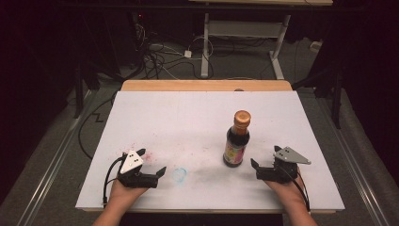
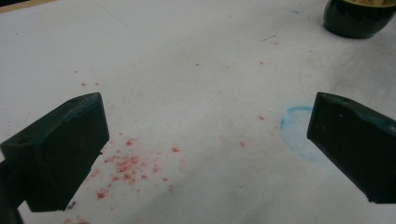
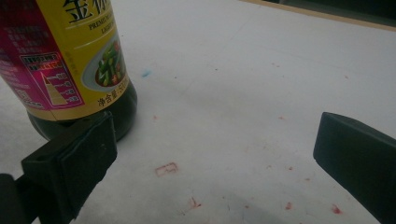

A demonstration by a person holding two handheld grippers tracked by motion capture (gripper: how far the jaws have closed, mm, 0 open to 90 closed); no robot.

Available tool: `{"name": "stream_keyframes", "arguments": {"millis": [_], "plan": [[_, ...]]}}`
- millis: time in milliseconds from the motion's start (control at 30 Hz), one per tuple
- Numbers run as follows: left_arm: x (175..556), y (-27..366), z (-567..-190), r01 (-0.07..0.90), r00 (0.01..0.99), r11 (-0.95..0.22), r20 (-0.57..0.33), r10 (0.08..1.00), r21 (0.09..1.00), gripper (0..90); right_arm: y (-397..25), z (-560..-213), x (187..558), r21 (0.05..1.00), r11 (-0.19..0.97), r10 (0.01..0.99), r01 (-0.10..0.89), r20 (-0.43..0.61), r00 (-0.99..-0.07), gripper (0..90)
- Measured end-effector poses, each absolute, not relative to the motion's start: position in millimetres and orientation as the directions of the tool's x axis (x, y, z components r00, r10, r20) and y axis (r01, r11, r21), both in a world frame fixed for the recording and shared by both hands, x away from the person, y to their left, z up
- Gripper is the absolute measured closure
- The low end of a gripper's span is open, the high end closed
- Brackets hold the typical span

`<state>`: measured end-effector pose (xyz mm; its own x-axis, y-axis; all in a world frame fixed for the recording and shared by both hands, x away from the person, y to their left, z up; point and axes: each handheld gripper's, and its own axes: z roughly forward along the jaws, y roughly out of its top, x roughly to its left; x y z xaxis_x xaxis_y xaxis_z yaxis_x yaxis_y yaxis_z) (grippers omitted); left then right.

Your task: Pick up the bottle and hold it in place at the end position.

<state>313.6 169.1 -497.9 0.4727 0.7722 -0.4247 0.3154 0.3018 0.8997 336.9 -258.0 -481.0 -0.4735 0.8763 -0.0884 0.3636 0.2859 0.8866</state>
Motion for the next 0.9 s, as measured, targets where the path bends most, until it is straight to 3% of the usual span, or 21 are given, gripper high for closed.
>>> {"name": "stream_keyframes", "arguments": {"millis": [900], "plan": [[313.7, 170.4, -497.1, 0.330, 0.486, 0.305, -0.438, 0.756, 0.893, 0.0, -256.6, -474.1, 332.4, 0.903, 0.264, 0.867, 0.338, -0.068, -0.494, 0.2]]}}
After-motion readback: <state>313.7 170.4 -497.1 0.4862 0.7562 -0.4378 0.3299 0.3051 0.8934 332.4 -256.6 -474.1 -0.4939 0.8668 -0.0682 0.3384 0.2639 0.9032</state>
